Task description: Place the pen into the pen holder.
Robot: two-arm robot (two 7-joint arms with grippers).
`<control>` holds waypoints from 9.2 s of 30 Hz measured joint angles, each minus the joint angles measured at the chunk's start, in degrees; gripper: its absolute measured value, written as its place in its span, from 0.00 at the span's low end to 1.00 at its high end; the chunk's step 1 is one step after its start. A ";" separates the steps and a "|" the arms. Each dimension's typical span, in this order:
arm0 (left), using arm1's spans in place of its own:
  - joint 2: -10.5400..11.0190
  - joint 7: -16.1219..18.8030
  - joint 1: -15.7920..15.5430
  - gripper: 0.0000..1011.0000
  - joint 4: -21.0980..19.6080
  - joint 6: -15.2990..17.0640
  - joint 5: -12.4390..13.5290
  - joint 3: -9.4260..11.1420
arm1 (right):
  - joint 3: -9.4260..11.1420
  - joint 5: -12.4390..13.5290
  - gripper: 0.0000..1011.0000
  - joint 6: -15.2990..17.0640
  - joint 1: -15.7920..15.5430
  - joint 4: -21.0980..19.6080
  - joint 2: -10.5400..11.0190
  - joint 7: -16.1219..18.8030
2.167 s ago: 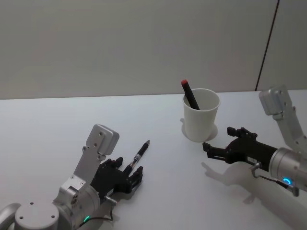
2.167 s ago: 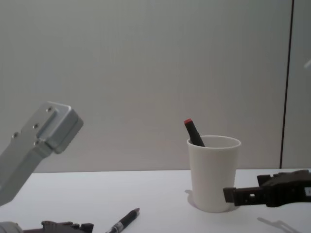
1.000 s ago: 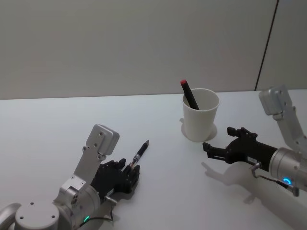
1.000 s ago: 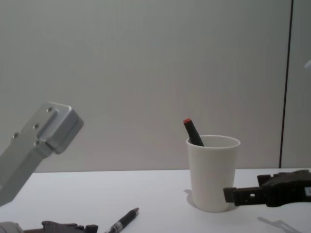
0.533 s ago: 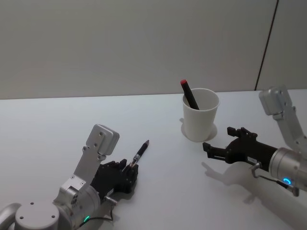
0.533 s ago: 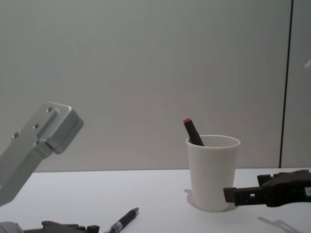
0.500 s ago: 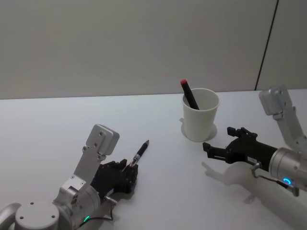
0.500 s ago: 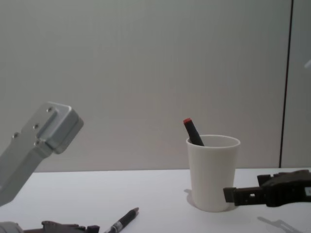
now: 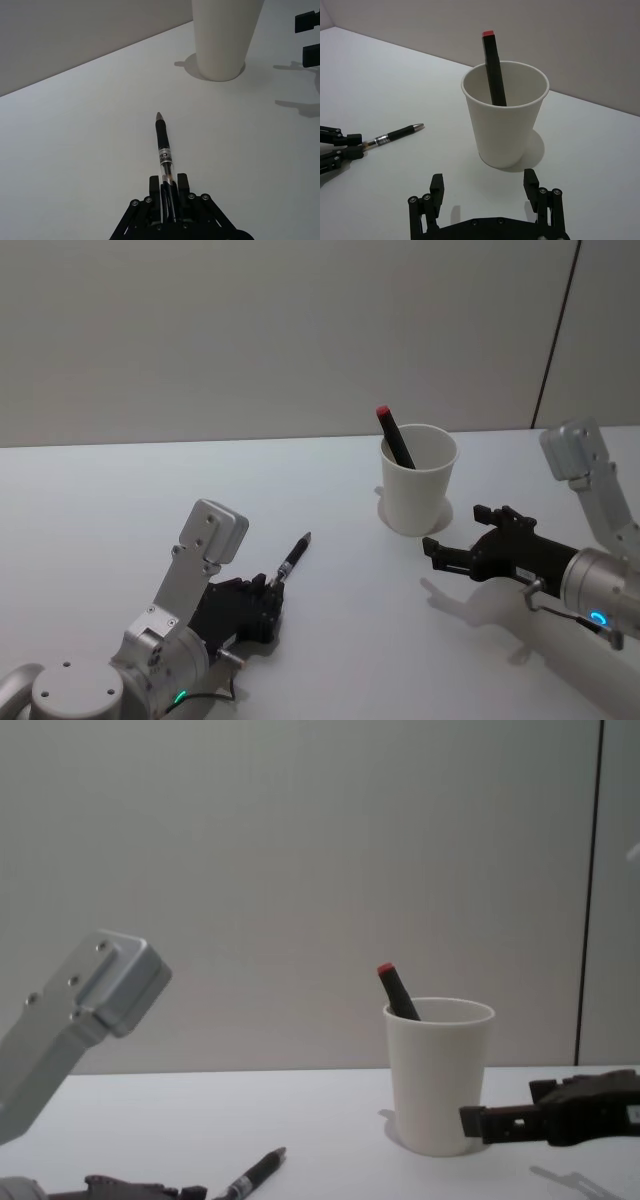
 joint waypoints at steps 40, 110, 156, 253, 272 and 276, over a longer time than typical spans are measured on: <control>0.69 1.17 1.01 0.17 -0.61 -1.89 -0.12 -0.34 | 0.00 0.00 0.99 0.00 0.00 0.00 0.00 0.00; 0.37 -11.87 2.41 0.17 -6.04 -46.59 -5.05 -5.65 | 0.00 0.00 0.99 0.00 0.00 0.00 0.00 0.00; -4.34 -28.46 -4.98 0.17 -3.29 -40.68 -5.22 -3.97 | 1.19 18.41 0.99 -6.66 0.75 -2.58 4.44 26.69; -4.45 -28.84 -5.15 0.17 -3.22 -40.55 -5.23 -3.94 | -1.93 48.63 0.99 -8.47 6.22 -2.29 1.70 16.50; -4.45 -28.83 -5.15 0.17 -3.23 -40.54 -5.23 -3.94 | -3.04 47.85 0.83 -8.37 7.45 -1.04 1.01 16.19; -4.45 -28.83 -5.15 0.17 -3.23 -40.55 -5.23 -3.94 | -3.12 47.78 0.73 -8.37 7.52 -0.96 0.95 16.17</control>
